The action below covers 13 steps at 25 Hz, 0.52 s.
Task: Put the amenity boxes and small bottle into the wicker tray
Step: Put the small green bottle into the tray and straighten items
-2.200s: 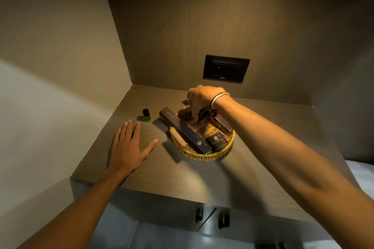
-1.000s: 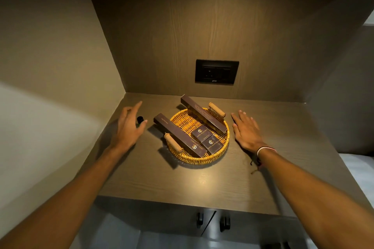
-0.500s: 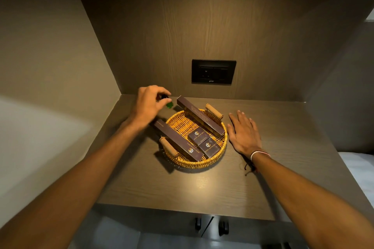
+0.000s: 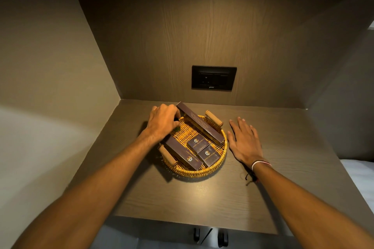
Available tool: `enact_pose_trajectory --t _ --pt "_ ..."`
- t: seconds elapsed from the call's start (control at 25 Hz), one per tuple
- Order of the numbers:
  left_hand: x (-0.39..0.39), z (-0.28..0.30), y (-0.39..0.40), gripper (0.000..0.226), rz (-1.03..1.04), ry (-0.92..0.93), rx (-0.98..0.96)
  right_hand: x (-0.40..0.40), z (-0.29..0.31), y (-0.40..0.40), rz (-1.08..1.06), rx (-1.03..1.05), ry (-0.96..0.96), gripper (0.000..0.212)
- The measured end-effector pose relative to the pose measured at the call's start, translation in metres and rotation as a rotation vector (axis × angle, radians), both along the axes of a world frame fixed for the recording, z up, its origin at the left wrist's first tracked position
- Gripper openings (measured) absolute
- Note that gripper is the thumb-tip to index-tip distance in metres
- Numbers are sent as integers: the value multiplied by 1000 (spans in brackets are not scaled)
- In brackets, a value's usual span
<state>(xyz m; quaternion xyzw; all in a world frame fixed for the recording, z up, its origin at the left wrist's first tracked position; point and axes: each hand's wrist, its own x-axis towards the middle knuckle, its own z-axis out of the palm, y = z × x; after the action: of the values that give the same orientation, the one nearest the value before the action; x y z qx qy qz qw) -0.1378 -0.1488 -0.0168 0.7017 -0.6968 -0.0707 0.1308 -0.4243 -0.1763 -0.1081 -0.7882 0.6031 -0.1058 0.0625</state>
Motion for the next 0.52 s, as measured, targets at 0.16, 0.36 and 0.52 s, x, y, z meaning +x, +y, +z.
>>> enact_pose_trajectory --t 0.16,0.36,0.52 --pt "-2 12 5 45 -16 8 -21 -1 2 -1 11 32 -23 57" --pt "4 30 50 43 116 149 -306 4 39 -20 -97 232 -311 41" --pt "0 13 105 41 258 254 -250 37 93 -41 43 290 -580 46"
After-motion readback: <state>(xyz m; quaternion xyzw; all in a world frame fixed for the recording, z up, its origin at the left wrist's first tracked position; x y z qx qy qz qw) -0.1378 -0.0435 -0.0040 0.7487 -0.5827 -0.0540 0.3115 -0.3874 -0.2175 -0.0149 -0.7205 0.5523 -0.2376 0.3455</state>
